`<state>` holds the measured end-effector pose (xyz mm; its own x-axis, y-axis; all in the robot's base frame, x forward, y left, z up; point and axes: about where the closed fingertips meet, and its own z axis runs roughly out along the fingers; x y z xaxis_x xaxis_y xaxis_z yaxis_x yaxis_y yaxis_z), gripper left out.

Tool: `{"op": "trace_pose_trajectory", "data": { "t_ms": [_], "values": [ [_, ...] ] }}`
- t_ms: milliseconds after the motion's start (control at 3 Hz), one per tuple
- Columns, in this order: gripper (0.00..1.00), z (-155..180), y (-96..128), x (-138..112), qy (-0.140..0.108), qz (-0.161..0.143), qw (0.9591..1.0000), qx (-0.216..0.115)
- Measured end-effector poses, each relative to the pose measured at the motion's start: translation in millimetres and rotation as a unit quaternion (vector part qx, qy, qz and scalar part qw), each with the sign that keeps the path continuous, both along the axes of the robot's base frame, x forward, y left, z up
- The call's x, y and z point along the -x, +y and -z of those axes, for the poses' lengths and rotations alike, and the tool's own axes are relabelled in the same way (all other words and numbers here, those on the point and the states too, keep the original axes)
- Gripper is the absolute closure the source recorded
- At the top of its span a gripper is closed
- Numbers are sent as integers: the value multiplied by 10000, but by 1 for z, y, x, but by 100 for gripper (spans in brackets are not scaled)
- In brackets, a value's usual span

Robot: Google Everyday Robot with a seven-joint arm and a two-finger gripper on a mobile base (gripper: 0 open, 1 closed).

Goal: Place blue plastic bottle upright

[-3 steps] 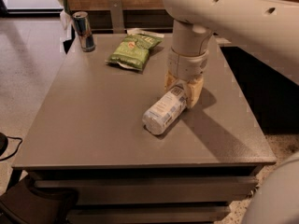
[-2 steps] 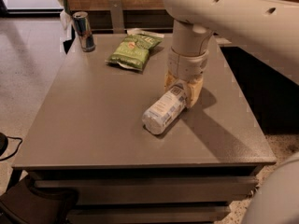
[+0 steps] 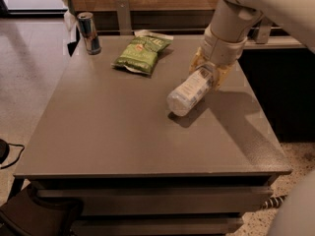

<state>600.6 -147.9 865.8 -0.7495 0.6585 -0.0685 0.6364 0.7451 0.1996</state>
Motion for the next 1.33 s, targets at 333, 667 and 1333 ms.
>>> {"op": "trace_pose_trajectory", "data": {
  "t_ms": [333, 667, 1333],
  "values": [
    [100, -38, -31, -16, -923, 3, 9957, -70],
    [100, -67, -48, -23, -2083, -404, 9770, -230],
    [100, -115, -53, -45, -3813, -1410, 9125, -459]
  ]
}}
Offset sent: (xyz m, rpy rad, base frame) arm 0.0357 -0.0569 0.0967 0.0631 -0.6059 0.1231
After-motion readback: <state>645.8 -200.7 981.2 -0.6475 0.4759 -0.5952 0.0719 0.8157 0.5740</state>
